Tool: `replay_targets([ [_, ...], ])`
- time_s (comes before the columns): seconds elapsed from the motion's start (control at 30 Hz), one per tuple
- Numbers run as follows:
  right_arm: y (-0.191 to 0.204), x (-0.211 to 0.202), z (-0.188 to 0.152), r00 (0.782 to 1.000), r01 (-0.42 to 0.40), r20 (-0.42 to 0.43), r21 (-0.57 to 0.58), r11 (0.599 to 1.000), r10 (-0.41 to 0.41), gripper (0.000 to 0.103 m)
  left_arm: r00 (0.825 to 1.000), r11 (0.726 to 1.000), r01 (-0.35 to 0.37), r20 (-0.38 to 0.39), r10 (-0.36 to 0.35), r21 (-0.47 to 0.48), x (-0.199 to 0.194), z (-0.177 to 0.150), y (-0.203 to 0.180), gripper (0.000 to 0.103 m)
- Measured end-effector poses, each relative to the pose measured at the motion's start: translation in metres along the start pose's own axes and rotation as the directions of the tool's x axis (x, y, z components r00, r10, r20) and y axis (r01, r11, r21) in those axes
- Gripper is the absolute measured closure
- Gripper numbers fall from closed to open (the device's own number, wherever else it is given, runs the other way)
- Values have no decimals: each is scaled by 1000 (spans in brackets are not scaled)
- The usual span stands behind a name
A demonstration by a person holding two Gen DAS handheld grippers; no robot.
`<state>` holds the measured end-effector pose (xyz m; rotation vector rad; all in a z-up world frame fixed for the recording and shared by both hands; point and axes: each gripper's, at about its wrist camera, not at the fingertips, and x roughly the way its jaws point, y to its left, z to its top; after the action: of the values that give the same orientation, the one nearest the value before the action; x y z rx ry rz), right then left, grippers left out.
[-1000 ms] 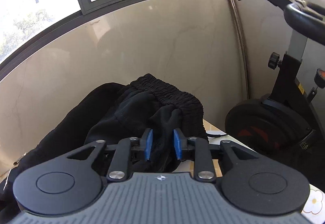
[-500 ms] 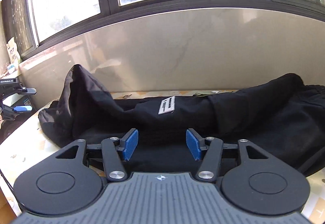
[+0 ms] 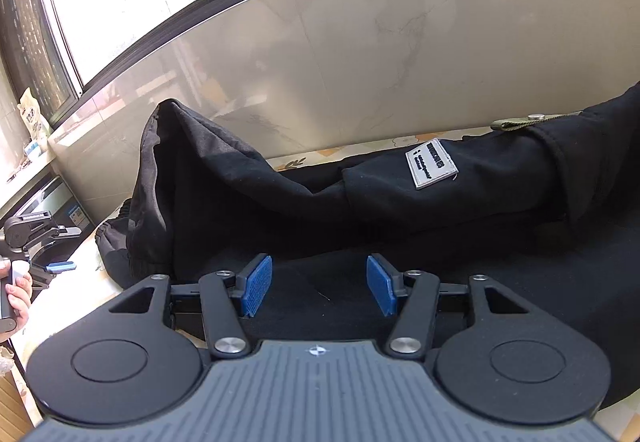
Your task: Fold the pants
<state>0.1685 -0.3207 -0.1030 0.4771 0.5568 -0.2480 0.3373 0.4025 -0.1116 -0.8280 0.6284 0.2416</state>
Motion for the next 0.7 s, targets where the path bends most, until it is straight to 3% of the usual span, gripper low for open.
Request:
replay_targets([
  [0.17, -11, 3, -8, 999, 33, 2, 33, 999, -33, 47, 1000, 1000, -2, -15, 3, 9, 31, 2, -8, 38],
  [0.4, -17, 4, -15, 998, 57, 24, 37, 998, -58, 46, 998, 996, -63, -13, 64, 64, 67, -9, -34, 41],
  [0.5, -19, 3, -16, 998, 56, 25, 39, 998, -57, 46, 997, 992, -83, 11, 83, 94, 68, -11, -40, 94],
  [0.7, -27, -6, -17, 998, 51, 30, 54, 997, -52, 43, 995, 986, -45, 93, 30, 159, 34, -22, -38, 95],
])
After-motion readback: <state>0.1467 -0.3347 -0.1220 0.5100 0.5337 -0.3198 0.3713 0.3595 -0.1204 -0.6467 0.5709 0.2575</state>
